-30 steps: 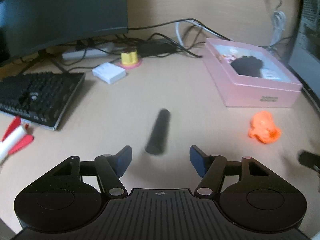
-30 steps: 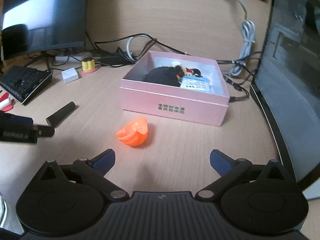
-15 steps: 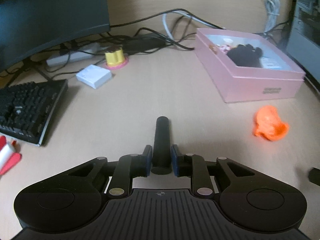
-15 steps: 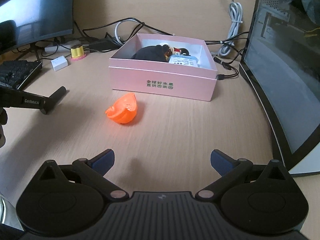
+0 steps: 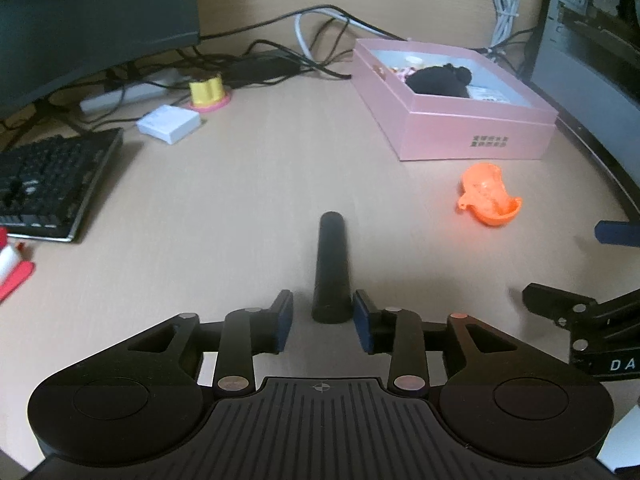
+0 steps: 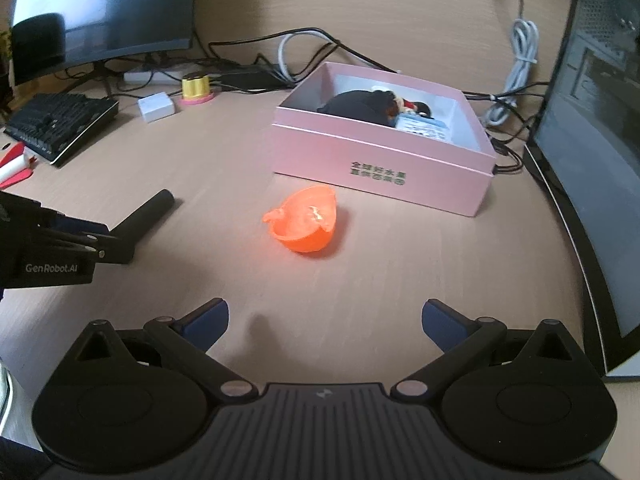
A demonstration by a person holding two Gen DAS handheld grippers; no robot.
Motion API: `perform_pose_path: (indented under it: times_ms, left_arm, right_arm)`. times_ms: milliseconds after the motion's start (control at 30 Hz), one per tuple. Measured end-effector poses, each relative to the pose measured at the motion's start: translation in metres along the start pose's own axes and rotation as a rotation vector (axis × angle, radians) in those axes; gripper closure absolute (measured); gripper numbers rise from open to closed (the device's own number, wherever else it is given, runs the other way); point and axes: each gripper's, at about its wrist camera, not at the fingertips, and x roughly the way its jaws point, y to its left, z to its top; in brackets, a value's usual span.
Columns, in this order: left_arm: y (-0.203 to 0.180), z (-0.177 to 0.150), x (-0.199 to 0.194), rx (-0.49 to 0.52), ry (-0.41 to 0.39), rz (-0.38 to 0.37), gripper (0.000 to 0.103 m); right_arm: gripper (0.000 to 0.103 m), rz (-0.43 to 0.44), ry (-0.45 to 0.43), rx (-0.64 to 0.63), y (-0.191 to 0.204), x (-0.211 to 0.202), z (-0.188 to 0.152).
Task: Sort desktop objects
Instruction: 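Grasp black cylinder with left tool while right tool reaches toward orange toy, then grasp orange toy with right tool while left tool holds black cylinder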
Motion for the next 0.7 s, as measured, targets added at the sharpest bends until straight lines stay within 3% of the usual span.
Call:
perform_pose_path:
  times_ms: [300, 367, 433, 500, 567, 633, 700]
  left_arm:
    - [0.033, 0.003, -0.004, -0.024, -0.016, 0.153, 0.057]
    - [0.041, 0.003, -0.006, -0.053, -0.015, 0.154, 0.055]
    - [0.046, 0.005, -0.007, -0.087, -0.017, 0.108, 0.050]
    - [0.046, 0.012, -0.003, -0.086, -0.024, 0.079, 0.037]
    - [0.046, 0.026, 0.009, -0.063, -0.039, 0.118, 0.030]
    - [0.050, 0.040, 0.025, -0.060, -0.054, 0.181, 0.030]
    - [0.060, 0.052, 0.039, -0.054, -0.065, 0.188, 0.034]
  right_arm:
    - [0.000, 0.014, -0.001, -0.005, 0.002, 0.001, 0.000]
    - [0.000, 0.018, -0.002, -0.009, 0.003, 0.000, -0.001]
    - [0.000, 0.020, -0.002, -0.012, 0.003, 0.000, -0.001]
    - [0.000, 0.021, -0.001, -0.013, 0.003, -0.001, -0.002]
    - [0.000, 0.020, 0.000, -0.021, 0.003, -0.001, -0.001]
    - [0.000, 0.012, -0.003, -0.033, 0.005, -0.003, -0.002]
    - [0.000, -0.006, -0.014, -0.047, 0.005, -0.009, -0.003]
